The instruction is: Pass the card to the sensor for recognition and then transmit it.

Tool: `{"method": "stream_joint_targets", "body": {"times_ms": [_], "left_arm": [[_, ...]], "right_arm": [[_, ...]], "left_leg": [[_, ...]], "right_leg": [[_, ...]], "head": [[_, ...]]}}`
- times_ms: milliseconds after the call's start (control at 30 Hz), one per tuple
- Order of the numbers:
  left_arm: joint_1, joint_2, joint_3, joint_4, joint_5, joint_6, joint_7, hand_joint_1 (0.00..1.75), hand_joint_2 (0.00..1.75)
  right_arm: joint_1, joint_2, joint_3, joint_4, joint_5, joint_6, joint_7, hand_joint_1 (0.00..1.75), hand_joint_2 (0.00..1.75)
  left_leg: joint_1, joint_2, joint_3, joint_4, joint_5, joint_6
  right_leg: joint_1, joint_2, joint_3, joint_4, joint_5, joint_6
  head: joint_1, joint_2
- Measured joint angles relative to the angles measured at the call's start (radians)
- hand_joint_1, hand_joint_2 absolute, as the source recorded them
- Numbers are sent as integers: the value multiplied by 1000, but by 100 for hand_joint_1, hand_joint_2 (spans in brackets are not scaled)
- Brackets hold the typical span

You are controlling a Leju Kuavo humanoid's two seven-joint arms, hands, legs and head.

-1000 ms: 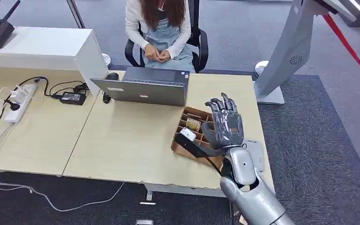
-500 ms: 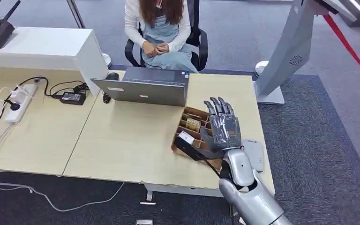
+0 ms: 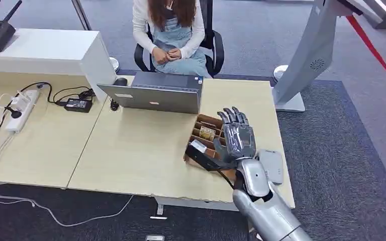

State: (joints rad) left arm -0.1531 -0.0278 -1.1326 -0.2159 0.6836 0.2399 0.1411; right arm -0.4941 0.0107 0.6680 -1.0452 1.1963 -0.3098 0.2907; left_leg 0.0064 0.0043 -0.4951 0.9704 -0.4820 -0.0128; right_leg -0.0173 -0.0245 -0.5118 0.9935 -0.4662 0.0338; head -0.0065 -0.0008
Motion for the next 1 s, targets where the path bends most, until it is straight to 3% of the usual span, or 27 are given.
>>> {"method": "stream_joint_targets", "body": {"times_ms": [667,1000], "left_arm": [[-2,0,-23,0,6,-2,-8,0,175],[-2,0,-24,4,10,-2,-10,0,175]], "right_arm": [[-61,0,-1,90,31,52,56,47,175],[-45,-26,-27,89,47,78,66,47,175]], "left_leg": [[0,0,0,0,0,0],[0,0,0,0,0,0]], "right_leg": [[0,0,0,0,0,0],[0,0,0,0,0,0]], "head": [[0,0],[0,0]]}}
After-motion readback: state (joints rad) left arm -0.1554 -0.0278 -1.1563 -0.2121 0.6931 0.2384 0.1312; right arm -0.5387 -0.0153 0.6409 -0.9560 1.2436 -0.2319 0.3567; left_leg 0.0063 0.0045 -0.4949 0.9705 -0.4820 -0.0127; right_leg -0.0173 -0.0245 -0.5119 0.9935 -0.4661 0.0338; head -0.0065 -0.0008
